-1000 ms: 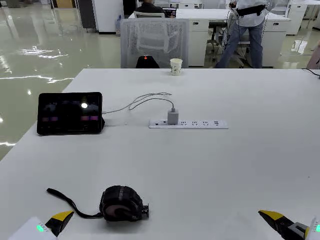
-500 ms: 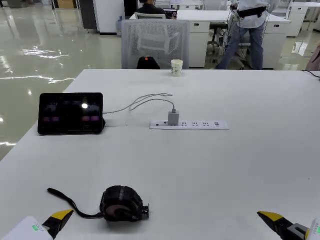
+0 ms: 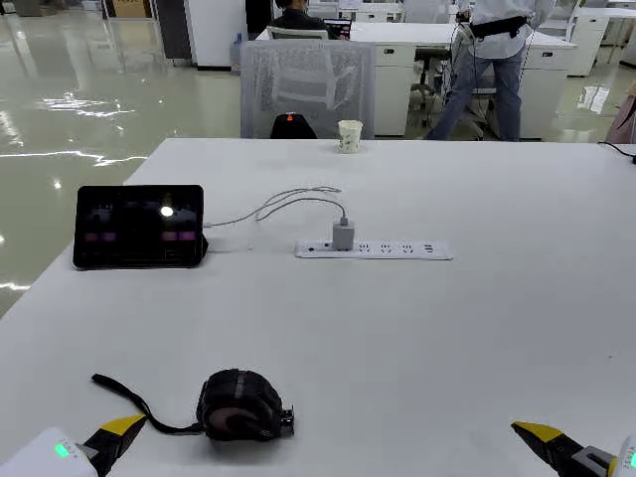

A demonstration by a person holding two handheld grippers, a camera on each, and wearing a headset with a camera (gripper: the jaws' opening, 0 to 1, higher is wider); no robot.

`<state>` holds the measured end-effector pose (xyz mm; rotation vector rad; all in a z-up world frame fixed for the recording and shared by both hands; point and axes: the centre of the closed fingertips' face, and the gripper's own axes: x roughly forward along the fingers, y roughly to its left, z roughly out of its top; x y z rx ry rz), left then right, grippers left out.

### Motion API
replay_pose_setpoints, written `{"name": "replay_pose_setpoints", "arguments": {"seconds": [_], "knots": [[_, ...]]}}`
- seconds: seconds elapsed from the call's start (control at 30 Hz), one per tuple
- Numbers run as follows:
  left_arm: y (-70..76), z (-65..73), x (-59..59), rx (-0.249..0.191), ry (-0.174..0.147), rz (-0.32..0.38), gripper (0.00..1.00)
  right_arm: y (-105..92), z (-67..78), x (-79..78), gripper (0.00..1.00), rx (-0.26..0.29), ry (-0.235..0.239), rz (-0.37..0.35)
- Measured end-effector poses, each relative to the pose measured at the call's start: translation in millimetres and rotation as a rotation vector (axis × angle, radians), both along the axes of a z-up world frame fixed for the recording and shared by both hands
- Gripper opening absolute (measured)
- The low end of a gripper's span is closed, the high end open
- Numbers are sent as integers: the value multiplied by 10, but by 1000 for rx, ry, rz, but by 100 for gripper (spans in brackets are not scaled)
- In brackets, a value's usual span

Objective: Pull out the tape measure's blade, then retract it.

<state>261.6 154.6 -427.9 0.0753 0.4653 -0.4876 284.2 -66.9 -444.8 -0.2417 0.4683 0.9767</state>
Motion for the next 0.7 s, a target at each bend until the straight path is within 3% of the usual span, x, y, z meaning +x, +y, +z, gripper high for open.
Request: {"name": "replay_pose_setpoints", "arguments": {"seconds": [0.7], "knots": [[-5, 13, -6, -23, 6, -13, 99, -19, 2, -20, 99, 0, 2, 4]]}}
